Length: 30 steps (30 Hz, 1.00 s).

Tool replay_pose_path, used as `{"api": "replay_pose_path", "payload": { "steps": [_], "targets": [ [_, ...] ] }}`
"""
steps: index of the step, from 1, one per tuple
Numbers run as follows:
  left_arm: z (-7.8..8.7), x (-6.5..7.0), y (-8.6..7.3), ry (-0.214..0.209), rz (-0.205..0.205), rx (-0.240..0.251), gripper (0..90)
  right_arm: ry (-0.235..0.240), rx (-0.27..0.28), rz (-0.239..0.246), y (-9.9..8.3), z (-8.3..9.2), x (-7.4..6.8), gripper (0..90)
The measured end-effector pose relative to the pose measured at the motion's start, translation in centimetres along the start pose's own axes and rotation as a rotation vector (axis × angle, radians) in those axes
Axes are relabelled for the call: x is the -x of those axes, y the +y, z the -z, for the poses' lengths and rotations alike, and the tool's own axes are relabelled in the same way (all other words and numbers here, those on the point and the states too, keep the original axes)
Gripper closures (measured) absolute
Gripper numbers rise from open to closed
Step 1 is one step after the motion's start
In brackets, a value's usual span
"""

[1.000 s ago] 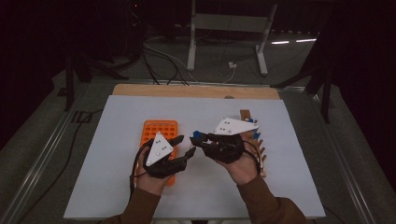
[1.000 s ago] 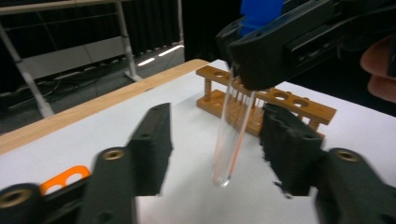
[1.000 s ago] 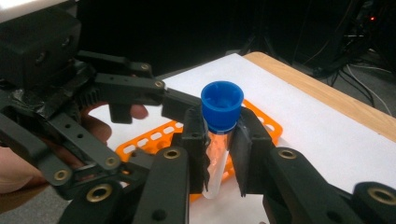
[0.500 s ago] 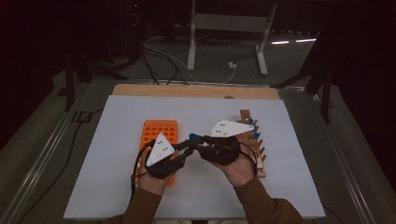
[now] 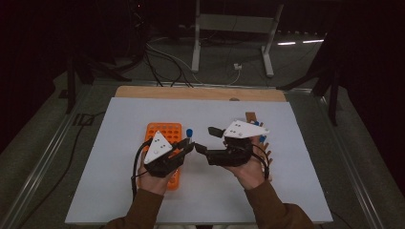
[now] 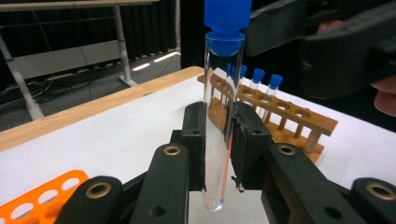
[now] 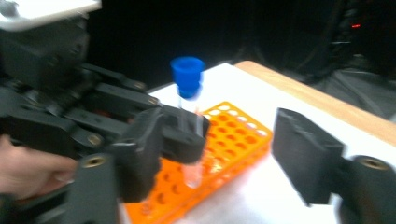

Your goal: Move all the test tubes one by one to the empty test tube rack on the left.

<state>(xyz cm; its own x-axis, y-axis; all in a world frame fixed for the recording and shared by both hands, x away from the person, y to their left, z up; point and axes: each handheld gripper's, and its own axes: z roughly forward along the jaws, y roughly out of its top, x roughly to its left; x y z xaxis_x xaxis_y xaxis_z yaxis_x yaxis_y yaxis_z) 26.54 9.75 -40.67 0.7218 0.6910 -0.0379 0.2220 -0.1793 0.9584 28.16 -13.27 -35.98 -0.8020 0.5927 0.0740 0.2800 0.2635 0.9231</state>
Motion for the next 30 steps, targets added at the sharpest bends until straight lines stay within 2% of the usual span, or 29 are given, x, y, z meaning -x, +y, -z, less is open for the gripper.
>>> {"api": "replay_pose_path", "payload": {
  "steps": [2,3,14,18,30],
  "targets": [
    [0.2,-0.3,0.0,0.004,0.021,0.008,78.2,-0.015,0.001,0.003,-0.1,0.0,0.1,22.9],
    [0.3,-0.5,0.0,0.009,0.026,0.011,78.2,-0.037,0.000,0.015,-0.3,0.1,0.1,16.2],
    [2.0,-1.6,-0.8,0.042,0.070,0.035,78.2,-0.084,0.003,0.003,-1.9,0.9,1.7,9.8],
    [2.6,-2.1,-1.3,0.056,0.084,0.037,78.1,-0.125,-0.006,0.004,-2.5,1.5,2.2,1.6],
    [4.0,-3.0,-2.3,0.090,0.111,0.038,78.1,-0.176,-0.012,-0.027,-4.8,3.4,4.2,0.0]
  ]
}}
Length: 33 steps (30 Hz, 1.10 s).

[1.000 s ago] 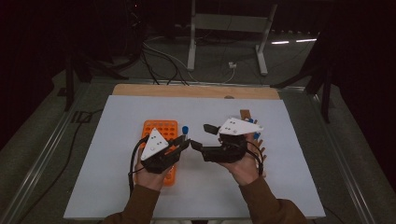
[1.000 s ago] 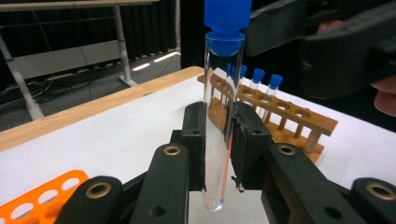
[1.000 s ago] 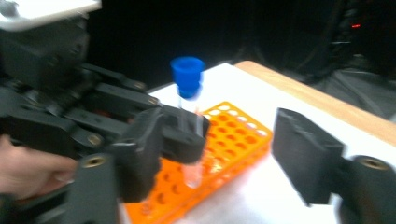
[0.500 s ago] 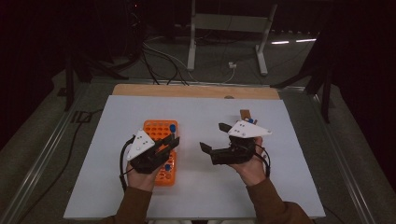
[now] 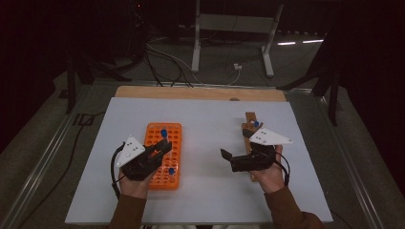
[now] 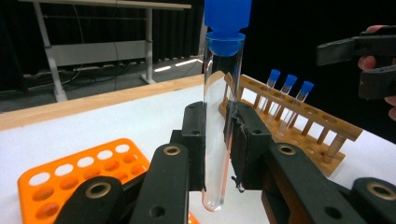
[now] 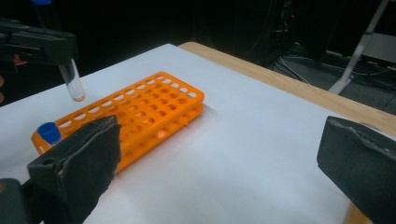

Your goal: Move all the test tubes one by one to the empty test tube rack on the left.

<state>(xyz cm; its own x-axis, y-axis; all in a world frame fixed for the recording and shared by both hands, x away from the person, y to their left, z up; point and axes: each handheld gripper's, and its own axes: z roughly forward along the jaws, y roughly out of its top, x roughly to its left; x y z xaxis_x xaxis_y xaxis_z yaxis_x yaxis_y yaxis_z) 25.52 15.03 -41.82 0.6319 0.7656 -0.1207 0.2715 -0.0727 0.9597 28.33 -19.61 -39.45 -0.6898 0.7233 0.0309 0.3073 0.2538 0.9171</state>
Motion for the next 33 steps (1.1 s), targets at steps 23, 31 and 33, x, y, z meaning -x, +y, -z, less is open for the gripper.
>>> {"api": "replay_pose_path", "payload": {
  "steps": [23,31,33],
  "targets": [
    [0.9,-0.5,-2.3,0.010,0.017,-0.027,78.0,-0.051,0.025,-0.081,-3.1,2.4,2.9,0.0],
    [1.0,-0.5,-3.2,0.011,0.025,-0.045,77.9,-0.066,0.030,-0.101,-4.4,3.3,3.6,0.0],
    [1.1,-0.5,-3.4,0.009,0.033,-0.044,77.9,-0.068,0.031,-0.106,-4.6,3.5,3.7,0.0]
  ]
}}
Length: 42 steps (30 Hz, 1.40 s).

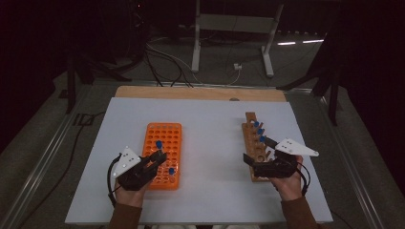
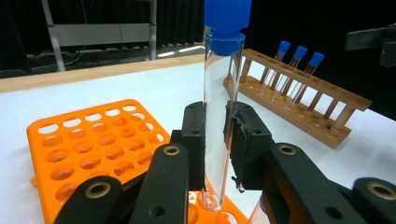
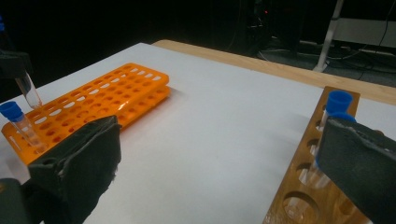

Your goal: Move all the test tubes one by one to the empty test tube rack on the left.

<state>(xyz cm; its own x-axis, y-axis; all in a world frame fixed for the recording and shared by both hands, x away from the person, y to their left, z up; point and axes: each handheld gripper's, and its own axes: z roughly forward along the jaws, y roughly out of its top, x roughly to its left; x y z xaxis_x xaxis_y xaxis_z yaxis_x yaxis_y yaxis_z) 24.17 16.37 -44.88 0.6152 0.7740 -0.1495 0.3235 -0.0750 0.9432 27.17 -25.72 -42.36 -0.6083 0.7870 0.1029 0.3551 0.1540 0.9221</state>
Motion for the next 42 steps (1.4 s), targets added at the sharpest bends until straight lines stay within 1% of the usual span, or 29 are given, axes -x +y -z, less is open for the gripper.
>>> {"api": "replay_pose_path", "payload": {
  "steps": [4,5,6,10,12,17,21,23,26,29,31,33,35,39,42],
  "targets": [
    [0.1,0.0,-0.4,-0.005,-0.005,-0.013,77.9,-0.003,0.005,-0.001,-0.3,0.4,0.1,0.0],
    [0.1,0.0,-0.5,-0.008,-0.006,-0.014,77.9,-0.003,0.007,-0.006,-0.4,0.5,0.1,0.0],
    [0.1,0.0,-0.6,-0.014,0.001,-0.012,77.9,-0.003,0.008,-0.007,-0.5,0.5,0.2,0.0],
    [0.2,0.0,-1.0,-0.023,-0.011,-0.014,77.9,-0.007,0.016,-0.027,-0.8,0.9,0.6,0.0],
    [0.2,0.0,-1.2,-0.028,-0.013,-0.015,77.9,-0.011,0.016,-0.030,-0.9,1.0,0.8,0.0],
    [0.1,0.0,-1.8,-0.044,-0.007,-0.039,77.9,-0.014,0.019,-0.032,-1.0,1.2,0.9,0.0],
    [0.1,0.1,-2.0,-0.049,-0.012,-0.050,77.9,-0.016,0.015,-0.028,-1.0,1.1,0.8,0.0],
    [0.1,0.1,-2.1,-0.055,-0.017,-0.064,77.9,-0.016,0.011,-0.025,-1.1,1.0,0.7,0.0],
    [0.1,-0.1,-2.5,-0.061,-0.006,-0.075,77.9,-0.014,0.008,-0.028,-1.1,1.0,0.7,0.0],
    [0.3,-0.1,-2.8,-0.065,-0.012,-0.087,77.9,-0.014,0.009,-0.029,-1.2,1.0,0.8,0.0],
    [0.4,-0.1,-3.1,-0.065,-0.024,-0.104,77.9,-0.015,0.010,-0.030,-1.2,1.0,0.8,0.0],
    [0.5,-0.1,-3.3,-0.073,-0.027,-0.118,77.9,-0.015,0.012,-0.030,-1.2,1.1,0.8,0.0],
    [0.6,-0.1,-3.5,-0.074,-0.036,-0.141,78.0,-0.016,0.011,-0.028,-1.2,1.1,0.8,0.0],
    [0.2,0.1,-3.9,-0.069,-0.069,-0.203,78.0,-0.015,0.010,-0.029,-1.2,1.0,0.8,0.0],
    [-0.2,0.4,-4.1,-0.064,-0.103,-0.245,78.0,-0.012,0.010,-0.029,-1.2,0.9,0.7,0.0]
  ]
}}
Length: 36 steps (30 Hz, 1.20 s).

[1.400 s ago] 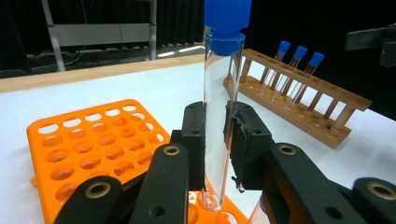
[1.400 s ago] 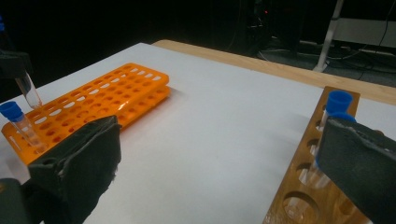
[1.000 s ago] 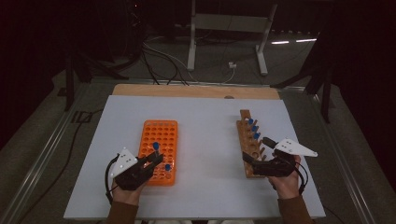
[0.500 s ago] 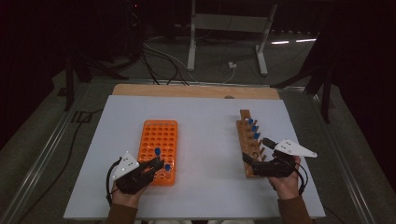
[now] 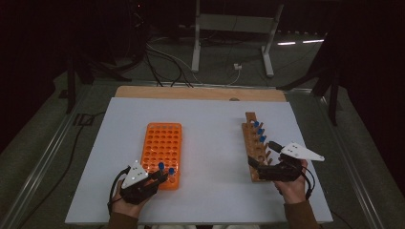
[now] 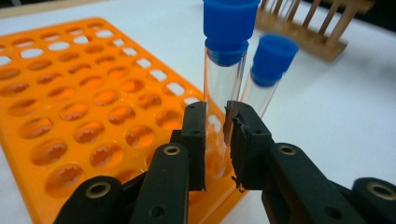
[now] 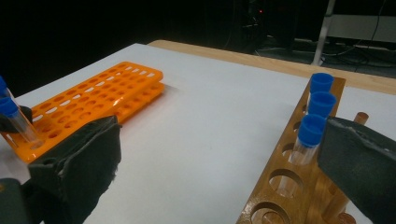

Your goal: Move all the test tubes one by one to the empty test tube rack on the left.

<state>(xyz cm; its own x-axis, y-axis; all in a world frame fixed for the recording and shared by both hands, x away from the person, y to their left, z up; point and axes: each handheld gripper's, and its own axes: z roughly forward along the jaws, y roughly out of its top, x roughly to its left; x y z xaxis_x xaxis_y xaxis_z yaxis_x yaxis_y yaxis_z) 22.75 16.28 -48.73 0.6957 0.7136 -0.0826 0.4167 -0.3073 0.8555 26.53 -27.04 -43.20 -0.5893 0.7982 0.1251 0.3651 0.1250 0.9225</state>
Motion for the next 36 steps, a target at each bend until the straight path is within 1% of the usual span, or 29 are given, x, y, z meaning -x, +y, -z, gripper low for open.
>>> {"api": "replay_pose_path", "payload": {
  "steps": [6,11,17,20,25,26,28,30,33,36],
  "targets": [
    [-0.21,0.02,-0.03,0.000,-0.011,-0.033,78.3,0.004,-0.002,-0.003,-0.07,-0.04,-0.02,0.0],
    [-0.38,0.08,-0.18,0.004,-0.032,-0.065,78.4,0.006,-0.003,-0.003,-0.13,-0.08,-0.05,0.0],
    [-0.39,0.24,-0.25,0.007,-0.051,-0.065,78.4,0.010,-0.003,0.001,-0.15,-0.13,-0.10,0.0],
    [-0.38,0.58,-0.30,0.016,-0.077,-0.071,78.3,0.009,-0.004,0.002,-0.20,-0.17,-0.11,0.0],
    [-0.35,0.60,-0.35,0.018,-0.068,-0.067,77.9,0.011,-0.007,0.002,-0.24,-0.30,-0.18,0.0],
    [-0.33,0.54,-0.36,0.014,-0.063,-0.066,77.6,0.011,-0.007,0.002,-0.25,-0.34,-0.21,0.0],
    [-0.32,0.48,-0.41,-0.004,-0.043,-0.059,73.9,0.014,-0.010,0.000,-0.24,-0.39,-0.26,0.0],
    [-0.31,0.48,-0.35,-0.004,-0.045,-0.060,70.0,0.014,-0.009,0.004,-0.26,-0.46,-0.27,0.0],
    [-0.19,0.19,-0.39,-0.015,-0.029,-0.059,64.3,0.013,-0.009,0.003,-0.26,-0.51,-0.21,0.0],
    [0.06,0.09,-0.38,-0.022,-0.023,-0.049,60.4,0.009,-0.006,0.001,-0.22,-0.48,-0.08,0.0]
  ]
}}
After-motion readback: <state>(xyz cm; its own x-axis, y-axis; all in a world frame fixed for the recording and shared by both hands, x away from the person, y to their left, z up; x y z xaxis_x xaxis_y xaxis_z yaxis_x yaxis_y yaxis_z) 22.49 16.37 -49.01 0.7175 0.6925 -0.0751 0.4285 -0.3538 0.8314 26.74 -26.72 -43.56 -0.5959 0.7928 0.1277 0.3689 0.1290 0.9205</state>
